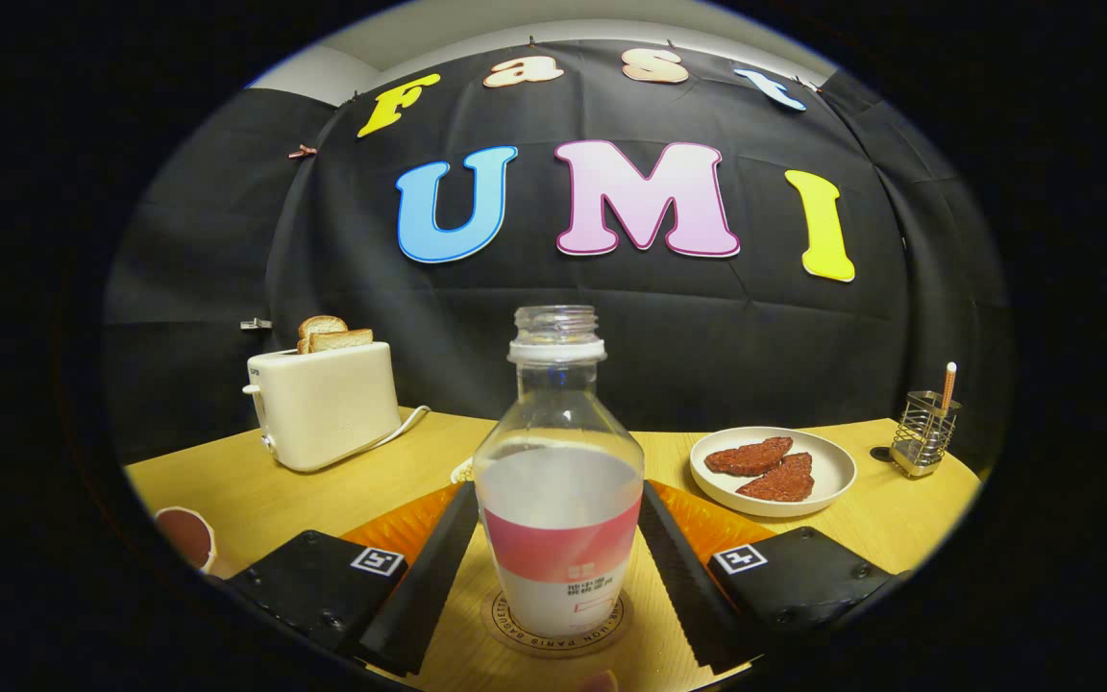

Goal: Take the bottle from table, then pour the juice into the cup, finally place the bottle on the coaster

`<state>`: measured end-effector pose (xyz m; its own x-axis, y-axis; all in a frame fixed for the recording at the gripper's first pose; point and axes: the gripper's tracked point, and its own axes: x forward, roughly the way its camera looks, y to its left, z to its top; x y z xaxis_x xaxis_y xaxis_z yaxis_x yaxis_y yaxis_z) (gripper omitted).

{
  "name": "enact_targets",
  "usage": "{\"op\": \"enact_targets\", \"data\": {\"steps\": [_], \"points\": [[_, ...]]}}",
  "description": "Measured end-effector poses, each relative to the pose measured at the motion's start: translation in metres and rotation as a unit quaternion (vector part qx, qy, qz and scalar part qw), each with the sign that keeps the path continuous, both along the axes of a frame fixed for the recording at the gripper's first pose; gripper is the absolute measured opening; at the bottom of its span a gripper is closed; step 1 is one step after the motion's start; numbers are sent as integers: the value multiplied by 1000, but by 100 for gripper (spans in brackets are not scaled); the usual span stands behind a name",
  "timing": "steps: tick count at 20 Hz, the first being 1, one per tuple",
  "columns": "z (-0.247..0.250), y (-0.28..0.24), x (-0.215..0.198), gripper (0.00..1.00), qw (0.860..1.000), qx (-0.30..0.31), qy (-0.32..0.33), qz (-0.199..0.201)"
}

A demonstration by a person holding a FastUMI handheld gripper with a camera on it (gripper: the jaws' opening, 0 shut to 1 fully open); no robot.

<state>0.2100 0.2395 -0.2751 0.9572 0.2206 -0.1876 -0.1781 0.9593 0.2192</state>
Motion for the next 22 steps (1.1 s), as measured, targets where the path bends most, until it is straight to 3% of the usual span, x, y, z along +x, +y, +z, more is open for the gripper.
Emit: {"op": "enact_targets", "data": {"steps": [10, 22], "points": [[30, -13, -33, 100, 1000, -6, 4, -11], [111, -59, -93, 98, 998, -44, 0, -34]]}}
